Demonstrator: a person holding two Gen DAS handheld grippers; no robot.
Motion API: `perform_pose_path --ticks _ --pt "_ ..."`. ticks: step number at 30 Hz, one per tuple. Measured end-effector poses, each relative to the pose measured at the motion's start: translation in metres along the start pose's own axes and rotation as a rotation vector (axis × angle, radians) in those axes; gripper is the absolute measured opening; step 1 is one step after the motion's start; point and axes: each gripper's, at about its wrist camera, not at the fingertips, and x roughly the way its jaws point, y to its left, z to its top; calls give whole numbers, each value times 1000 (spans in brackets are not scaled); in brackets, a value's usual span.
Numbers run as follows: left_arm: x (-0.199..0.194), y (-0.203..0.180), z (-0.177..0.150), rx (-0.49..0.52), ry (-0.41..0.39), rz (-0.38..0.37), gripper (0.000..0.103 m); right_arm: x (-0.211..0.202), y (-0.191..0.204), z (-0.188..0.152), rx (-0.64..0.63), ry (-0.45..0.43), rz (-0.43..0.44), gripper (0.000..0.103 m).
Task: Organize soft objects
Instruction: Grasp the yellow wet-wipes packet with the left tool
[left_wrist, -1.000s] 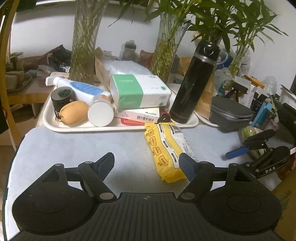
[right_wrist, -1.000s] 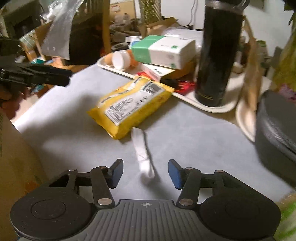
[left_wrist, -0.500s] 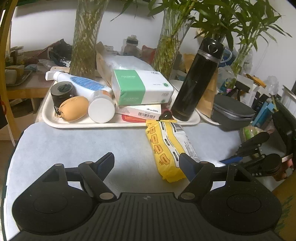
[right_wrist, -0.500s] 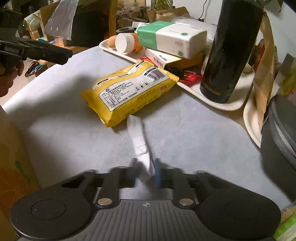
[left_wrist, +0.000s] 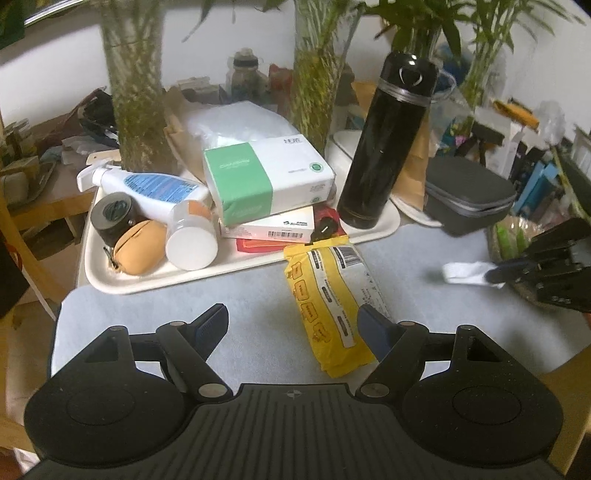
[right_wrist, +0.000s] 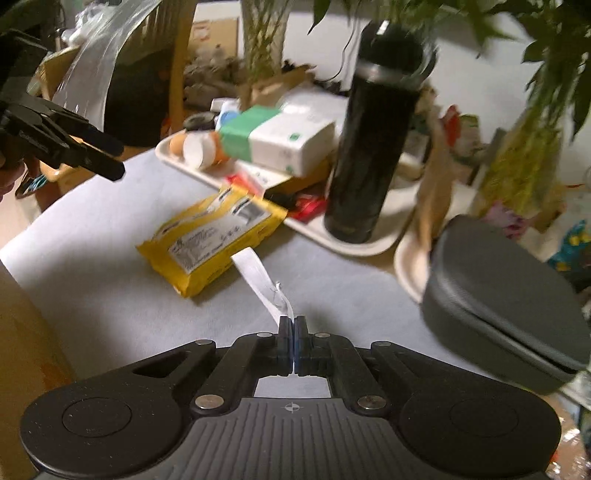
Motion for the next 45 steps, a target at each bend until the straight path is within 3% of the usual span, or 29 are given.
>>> perform_pose_path --ticks 5,9,12,18,24,36,38,40,43,45 --pt "4 -15 25 22 77 41 77 -25 3 -2 41 -22 -57 3" --pt "12 -26 45 -31 152 68 84 -42 4 -6 82 -47 -94 3" --pt "27 -39 52 -36 234 86 84 -51 3 -9 114 -57 -131 3" --pt "69 -49 57 -141 354 103 86 -70 0 -16 182 -91 -138 3" --pt "108 -51 54 -247 400 115 97 -79 1 -17 196 -114 -139 3" --pt "160 -48 36 -276 464 180 97 -76 -6 -16 245 -102 -159 3" --pt "159 -49 34 -271 453 191 95 -75 -6 -15 257 -94 -160 3" --pt "156 -53 34 -245 444 201 75 -73 -8 -15 268 -81 -159 3" --pt "150 -56 36 -221 446 213 62 -72 -9 -16 287 -66 -172 3" --pt "145 -57 39 -201 448 218 59 -71 -9 -17 307 -59 -173 3"
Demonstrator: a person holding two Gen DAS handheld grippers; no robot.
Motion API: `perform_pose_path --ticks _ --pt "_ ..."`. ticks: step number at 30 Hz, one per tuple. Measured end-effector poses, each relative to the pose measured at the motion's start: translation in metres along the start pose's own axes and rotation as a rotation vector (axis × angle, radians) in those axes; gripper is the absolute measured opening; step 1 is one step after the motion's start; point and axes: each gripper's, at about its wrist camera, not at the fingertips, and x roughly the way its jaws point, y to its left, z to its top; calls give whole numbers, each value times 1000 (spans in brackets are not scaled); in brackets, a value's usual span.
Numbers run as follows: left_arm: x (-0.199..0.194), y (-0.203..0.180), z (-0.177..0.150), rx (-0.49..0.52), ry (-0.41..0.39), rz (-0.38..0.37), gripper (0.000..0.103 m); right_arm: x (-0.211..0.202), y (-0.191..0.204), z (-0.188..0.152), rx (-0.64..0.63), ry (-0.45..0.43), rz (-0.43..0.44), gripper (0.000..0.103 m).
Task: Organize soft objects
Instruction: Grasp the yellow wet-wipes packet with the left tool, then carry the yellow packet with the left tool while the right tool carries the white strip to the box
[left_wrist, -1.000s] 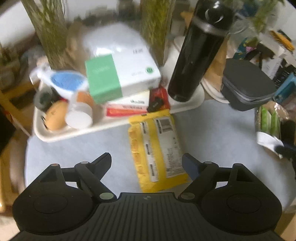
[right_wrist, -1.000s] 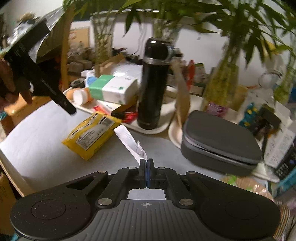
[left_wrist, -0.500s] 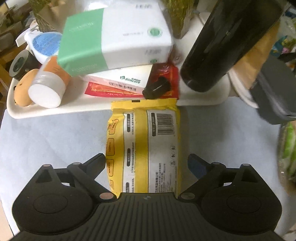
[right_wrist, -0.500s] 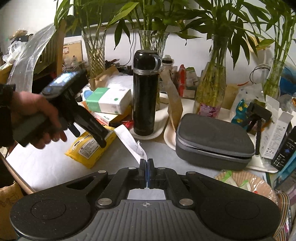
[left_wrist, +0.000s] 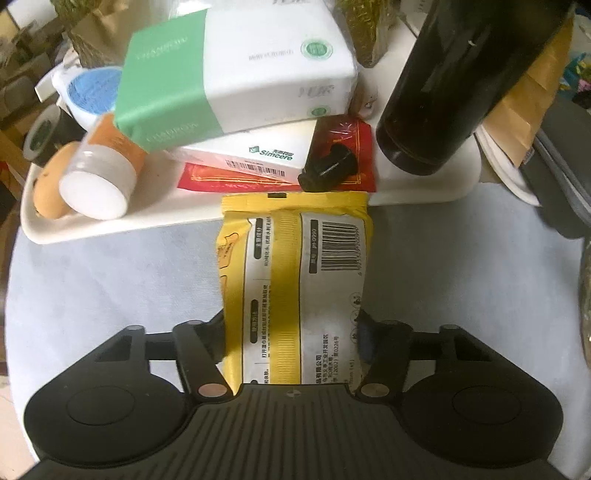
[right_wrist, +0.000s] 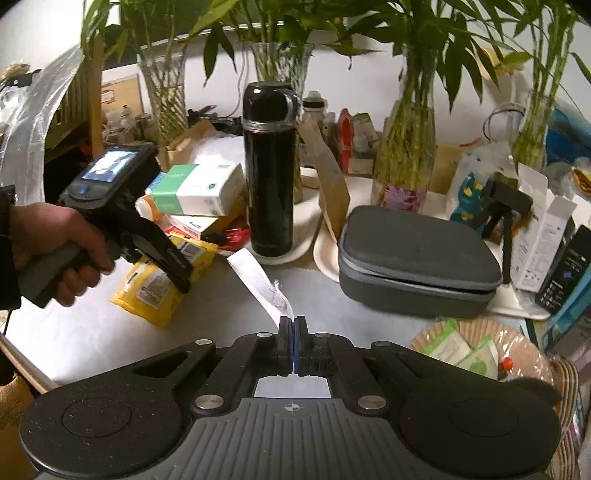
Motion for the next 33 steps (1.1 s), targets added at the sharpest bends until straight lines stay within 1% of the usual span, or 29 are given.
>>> perform_pose_path --ticks 4,9,14,20,28,33 --pt "-13 3 -5 16 -9 -3 58 -1 1 0 18 11 -4 3" --pt "-37 12 -9 19 -44 -32 57 -9 2 4 61 11 -13 3" --pt "-71 19 -12 43 -107 -66 57 -21 9 4 98 28 -8 3" --pt "-109 21 -21 67 -182 -109 56 -46 21 6 119 37 19 3" --pt "-162 20 -49 107 -276 -144 56 -89 41 7 123 27 42 3" --pt "-193 24 -70 106 -319 -172 56 -113 54 1 148 34 68 3"
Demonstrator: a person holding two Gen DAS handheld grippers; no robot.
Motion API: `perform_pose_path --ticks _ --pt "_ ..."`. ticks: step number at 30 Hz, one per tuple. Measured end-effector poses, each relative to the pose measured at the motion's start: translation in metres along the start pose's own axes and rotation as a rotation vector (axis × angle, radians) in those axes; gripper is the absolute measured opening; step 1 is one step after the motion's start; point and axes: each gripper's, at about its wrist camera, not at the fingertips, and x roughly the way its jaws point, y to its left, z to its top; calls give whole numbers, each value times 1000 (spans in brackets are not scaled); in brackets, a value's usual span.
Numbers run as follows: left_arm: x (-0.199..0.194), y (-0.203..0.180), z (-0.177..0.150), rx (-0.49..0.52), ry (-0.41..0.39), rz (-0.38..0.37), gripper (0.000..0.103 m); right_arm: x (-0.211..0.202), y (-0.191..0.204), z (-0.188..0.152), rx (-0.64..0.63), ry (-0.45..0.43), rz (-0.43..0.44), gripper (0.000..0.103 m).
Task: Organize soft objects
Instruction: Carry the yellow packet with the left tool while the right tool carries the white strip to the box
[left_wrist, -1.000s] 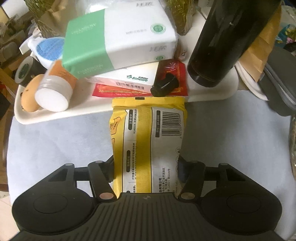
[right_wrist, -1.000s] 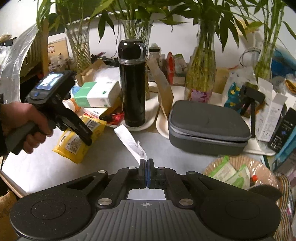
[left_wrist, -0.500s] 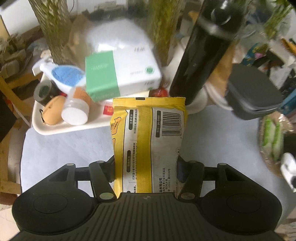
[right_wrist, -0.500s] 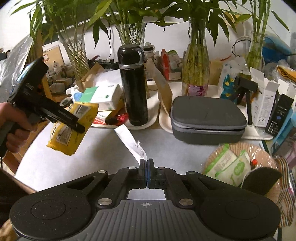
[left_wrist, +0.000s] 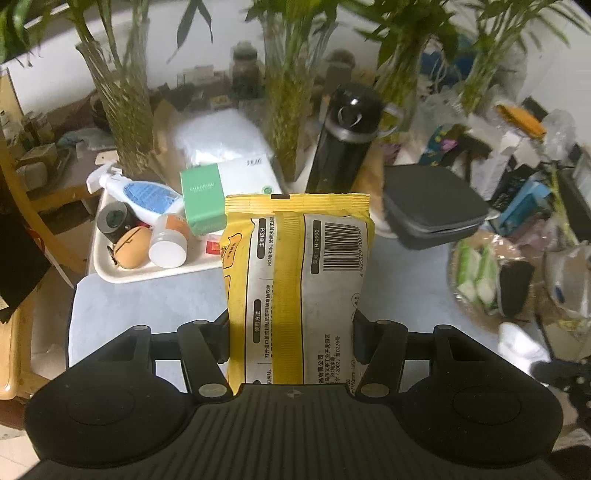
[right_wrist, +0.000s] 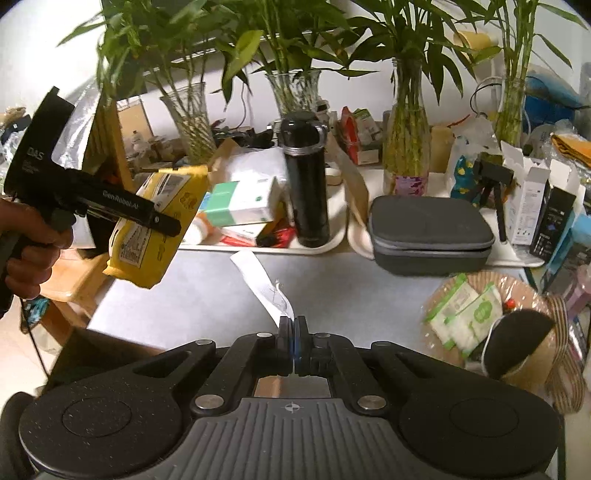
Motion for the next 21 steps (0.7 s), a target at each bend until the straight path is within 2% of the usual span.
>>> perform_pose_path --ticks 9,18,21 --pt "-55 -7 -24 9 -52 -51 56 -20 17 -25 59 38 31 3" --pt "-93 -18 -49 16 -78 -79 56 -27 34 -55 128 100 37 4" --pt "-102 -22 -56 16 -78 -89 56 -24 38 -64 141 122 57 8"
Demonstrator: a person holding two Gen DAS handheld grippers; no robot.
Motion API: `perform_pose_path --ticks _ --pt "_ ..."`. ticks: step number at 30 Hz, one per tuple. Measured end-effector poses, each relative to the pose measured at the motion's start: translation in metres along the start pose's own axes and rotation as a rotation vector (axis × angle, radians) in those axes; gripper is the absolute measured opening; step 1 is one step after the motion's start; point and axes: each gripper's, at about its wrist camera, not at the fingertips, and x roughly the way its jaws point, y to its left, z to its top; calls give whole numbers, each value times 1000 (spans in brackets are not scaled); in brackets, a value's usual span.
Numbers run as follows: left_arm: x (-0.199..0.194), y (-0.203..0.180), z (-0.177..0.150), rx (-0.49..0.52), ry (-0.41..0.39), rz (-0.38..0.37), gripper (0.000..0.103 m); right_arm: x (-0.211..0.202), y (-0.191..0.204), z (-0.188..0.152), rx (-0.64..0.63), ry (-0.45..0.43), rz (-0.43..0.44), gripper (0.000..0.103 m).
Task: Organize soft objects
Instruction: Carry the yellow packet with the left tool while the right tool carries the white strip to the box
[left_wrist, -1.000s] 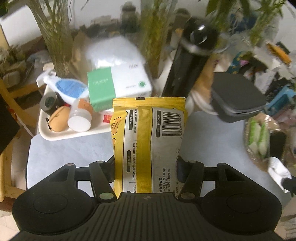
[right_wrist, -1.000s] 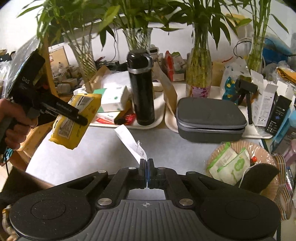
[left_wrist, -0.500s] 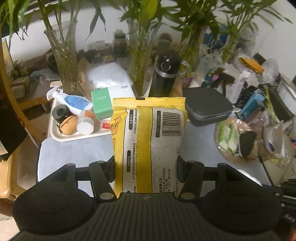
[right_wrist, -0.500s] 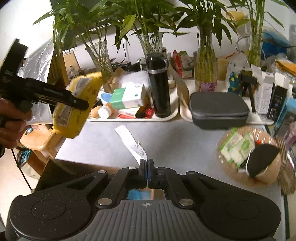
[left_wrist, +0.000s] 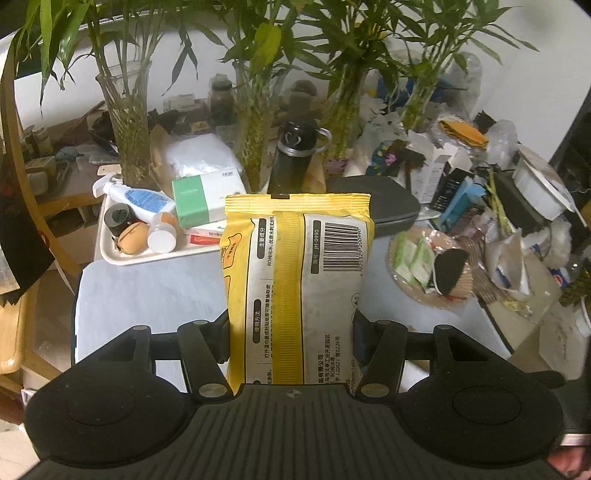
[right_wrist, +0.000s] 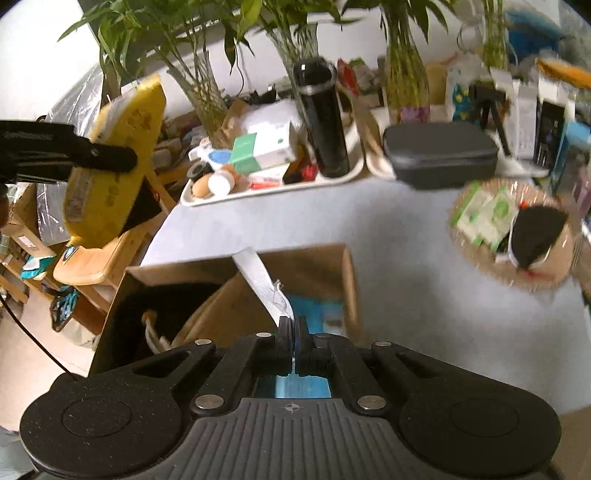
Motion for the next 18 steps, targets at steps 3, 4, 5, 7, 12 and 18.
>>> perform_pose_path --ticks 3,4,5,7,12,18 --pt "-6 -6 -5 8 -2 6 56 -1 5 -5 -30 3 -1 59" --pt "-7 -8 -7 9 -2 7 56 -4 7 -6 -41 -15 4 84" --pt "-9 -10 -9 11 -2 6 56 -8 7 -7 -54 -35 6 90" --pt "-11 -14 -13 14 1 7 56 -16 9 -8 -94 -61 6 95" --pt "-13 -25 -22 23 8 22 56 -30 8 -11 -169 -103 -28 103" --pt "-14 -40 -29 14 31 16 56 -48 -1 -15 -187 -136 -67 103"
